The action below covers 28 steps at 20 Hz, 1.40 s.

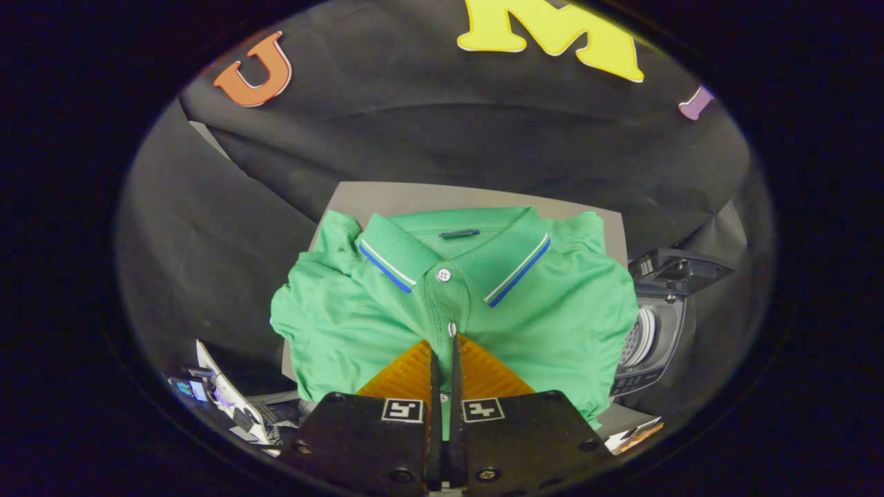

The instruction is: Put the clothes into the washing machine and then close the washing machine lid.

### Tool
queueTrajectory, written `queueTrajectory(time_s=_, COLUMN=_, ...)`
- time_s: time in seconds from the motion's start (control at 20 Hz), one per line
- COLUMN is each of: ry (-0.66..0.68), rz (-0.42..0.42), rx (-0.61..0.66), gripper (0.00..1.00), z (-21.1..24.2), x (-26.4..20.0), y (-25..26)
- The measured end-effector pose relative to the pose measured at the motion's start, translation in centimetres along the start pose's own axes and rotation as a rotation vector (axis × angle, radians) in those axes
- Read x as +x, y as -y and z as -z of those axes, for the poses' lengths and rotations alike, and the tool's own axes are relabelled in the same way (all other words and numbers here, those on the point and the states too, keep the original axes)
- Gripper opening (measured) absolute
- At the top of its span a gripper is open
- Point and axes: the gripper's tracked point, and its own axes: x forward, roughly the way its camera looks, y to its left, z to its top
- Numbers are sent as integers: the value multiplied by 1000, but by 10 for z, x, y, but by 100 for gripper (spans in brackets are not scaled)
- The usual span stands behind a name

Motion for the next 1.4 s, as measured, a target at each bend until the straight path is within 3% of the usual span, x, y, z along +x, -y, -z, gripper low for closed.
queueTrajectory(time_s=1.0, ry=74, rz=13, rx=64, gripper=7, z=-9, x=-46, y=27)
queueTrajectory(time_s=1.4, ry=132, rz=60, rx=196, gripper=7, z=5, x=-59, y=79)
